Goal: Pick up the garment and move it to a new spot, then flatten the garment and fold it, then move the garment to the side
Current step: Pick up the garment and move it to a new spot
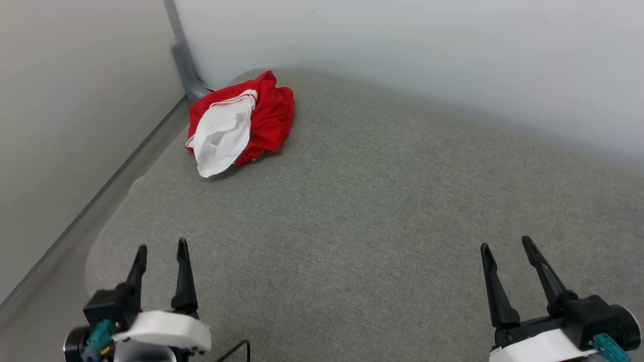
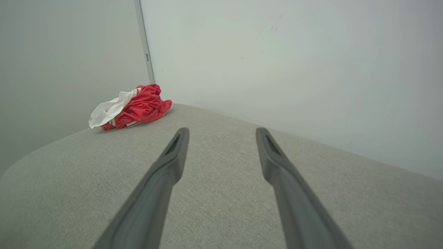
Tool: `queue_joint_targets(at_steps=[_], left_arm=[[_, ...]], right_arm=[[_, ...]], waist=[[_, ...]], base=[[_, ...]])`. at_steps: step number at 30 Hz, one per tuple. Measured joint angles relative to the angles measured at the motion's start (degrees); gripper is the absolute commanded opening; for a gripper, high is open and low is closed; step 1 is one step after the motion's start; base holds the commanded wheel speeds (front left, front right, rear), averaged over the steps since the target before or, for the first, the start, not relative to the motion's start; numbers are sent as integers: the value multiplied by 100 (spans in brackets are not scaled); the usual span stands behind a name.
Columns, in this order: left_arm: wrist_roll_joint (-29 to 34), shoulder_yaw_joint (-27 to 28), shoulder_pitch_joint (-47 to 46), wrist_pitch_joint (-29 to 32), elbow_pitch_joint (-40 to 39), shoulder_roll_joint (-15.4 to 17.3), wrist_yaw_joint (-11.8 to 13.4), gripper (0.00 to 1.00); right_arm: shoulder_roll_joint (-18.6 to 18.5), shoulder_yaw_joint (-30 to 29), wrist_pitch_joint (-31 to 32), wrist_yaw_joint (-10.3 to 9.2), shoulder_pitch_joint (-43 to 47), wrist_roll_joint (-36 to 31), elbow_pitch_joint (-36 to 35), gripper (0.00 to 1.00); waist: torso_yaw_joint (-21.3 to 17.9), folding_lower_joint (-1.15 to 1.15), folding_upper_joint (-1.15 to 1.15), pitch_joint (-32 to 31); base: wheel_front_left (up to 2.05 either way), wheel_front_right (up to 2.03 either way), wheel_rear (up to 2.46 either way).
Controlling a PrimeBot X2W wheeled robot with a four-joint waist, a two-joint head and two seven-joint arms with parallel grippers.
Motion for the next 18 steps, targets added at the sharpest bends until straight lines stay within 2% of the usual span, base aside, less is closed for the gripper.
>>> queue_joint_targets(at_steps=[5,9,15,18], left_arm=[[-30,425,-619,0,182,47,-389,100],[-132,648,-1339,-1,411,257,-588,100],[-392,723,-2655,0,884,770,-689,100],[-467,590,-3251,0,1120,1059,-713,100]], right_arm=[[0,-16,0,0,-43,-162,-44,100],[1,-40,0,0,-178,-305,-115,100],[0,-70,0,0,-474,-626,-272,100],[0,-121,0,0,-643,-742,-380,100]], waist=[[-119,0,0,134],[-239,0,0,351],[-427,1,0,859],[-522,1,0,1166]], base=[[0,0,0],[0,0,0],[0,0,0],[0,0,0]])
